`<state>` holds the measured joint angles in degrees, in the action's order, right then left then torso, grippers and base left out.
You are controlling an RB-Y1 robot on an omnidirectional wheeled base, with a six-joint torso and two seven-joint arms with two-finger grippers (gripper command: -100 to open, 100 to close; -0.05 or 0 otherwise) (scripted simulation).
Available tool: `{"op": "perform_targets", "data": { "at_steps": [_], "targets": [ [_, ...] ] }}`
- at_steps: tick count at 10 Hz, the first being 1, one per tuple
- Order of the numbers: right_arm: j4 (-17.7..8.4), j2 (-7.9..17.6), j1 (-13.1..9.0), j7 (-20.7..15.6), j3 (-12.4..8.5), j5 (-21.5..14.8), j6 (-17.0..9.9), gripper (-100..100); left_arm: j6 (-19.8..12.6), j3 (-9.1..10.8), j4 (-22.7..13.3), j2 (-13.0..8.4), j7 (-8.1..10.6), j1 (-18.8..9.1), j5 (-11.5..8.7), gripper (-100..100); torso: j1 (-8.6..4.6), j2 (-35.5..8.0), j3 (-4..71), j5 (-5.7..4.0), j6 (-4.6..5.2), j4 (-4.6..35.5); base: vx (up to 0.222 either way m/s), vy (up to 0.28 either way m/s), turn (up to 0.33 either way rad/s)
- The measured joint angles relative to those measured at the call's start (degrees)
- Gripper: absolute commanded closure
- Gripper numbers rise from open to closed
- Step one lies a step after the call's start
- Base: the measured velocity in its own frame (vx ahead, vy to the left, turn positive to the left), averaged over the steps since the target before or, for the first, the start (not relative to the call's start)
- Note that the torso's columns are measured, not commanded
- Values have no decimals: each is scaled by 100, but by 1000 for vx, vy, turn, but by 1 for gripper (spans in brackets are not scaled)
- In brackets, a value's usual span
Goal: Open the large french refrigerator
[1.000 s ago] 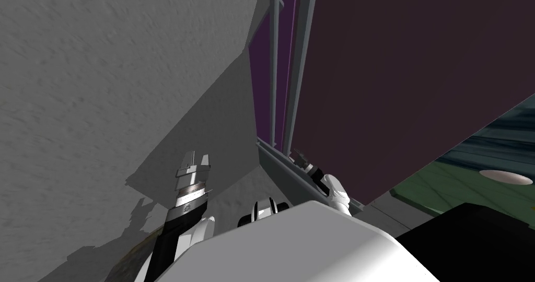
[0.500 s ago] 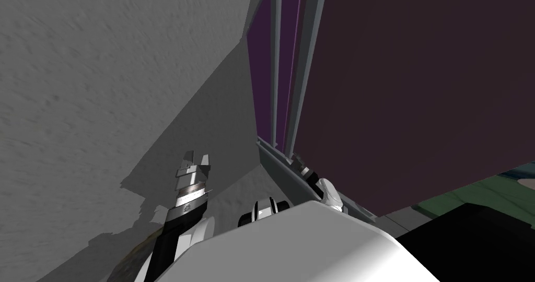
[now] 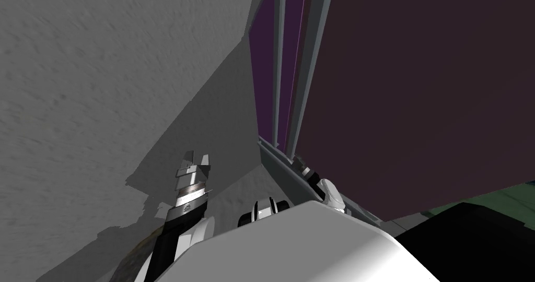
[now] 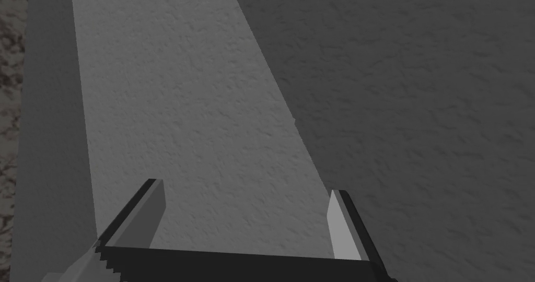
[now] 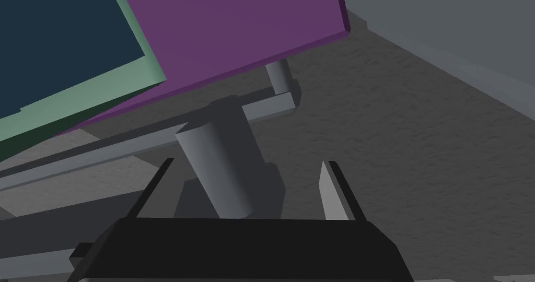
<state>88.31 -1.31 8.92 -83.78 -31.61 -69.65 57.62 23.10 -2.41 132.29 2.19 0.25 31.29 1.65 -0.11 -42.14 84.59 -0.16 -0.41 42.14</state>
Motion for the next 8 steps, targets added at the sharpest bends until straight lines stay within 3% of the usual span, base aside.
{"op": "perform_targets", "data": {
  "at_steps": [8],
  "targets": [
    [917,-68,1278,-517,934,652,-336,100,0,0,0,0,0,1,0,0,-3,19,11,7,27,-2,-70,-51,207]
  ]
}}
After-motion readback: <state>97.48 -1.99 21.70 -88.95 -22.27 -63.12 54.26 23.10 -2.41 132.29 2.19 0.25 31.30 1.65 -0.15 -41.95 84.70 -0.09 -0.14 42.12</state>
